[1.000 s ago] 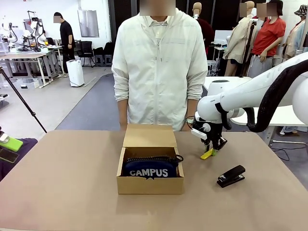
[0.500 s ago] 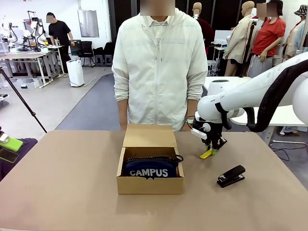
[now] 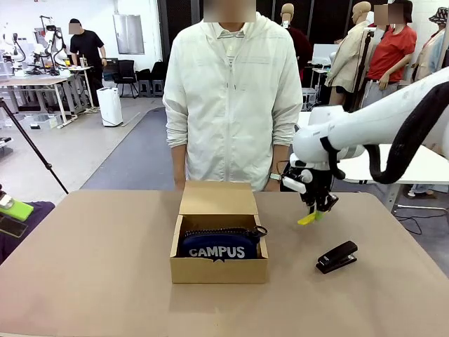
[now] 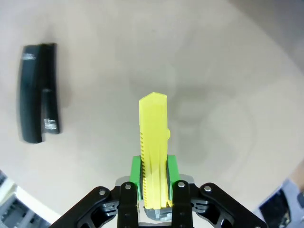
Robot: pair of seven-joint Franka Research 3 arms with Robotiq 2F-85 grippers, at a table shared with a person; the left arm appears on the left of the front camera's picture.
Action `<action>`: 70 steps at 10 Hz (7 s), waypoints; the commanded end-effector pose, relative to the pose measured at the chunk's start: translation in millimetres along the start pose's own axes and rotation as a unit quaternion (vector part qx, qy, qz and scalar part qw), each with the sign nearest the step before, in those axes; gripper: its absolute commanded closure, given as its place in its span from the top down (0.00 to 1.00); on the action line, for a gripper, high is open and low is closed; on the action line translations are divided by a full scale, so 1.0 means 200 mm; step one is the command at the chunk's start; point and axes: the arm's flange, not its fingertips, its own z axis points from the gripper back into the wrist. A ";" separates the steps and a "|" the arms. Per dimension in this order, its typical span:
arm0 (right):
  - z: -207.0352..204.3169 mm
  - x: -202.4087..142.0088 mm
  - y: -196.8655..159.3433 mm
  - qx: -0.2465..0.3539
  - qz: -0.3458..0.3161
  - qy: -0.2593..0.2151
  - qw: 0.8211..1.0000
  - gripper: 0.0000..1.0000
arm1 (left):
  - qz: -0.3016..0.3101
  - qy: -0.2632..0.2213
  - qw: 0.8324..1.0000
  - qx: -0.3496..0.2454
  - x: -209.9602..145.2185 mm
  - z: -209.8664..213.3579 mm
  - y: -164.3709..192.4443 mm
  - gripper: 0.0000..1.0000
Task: Pack the items into the box.
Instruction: Pick up the item specified by the human and place it in the Mailer Box, then close the Mailer Box.
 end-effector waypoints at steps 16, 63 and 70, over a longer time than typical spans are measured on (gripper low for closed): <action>0.64 0.81 0.47 -0.044 -0.261 -0.039 0.964 0.00 | -0.006 -0.001 1.000 0.001 -0.02 0.00 0.01 1.00; 0.48 0.29 1.83 0.021 -0.585 -0.549 0.596 1.00 | -0.006 -0.001 1.000 0.001 -0.02 0.00 0.01 1.00; 0.48 0.29 1.83 0.021 -0.585 -0.549 0.596 1.00 | -0.006 -0.001 1.000 0.001 -0.02 0.00 0.01 1.00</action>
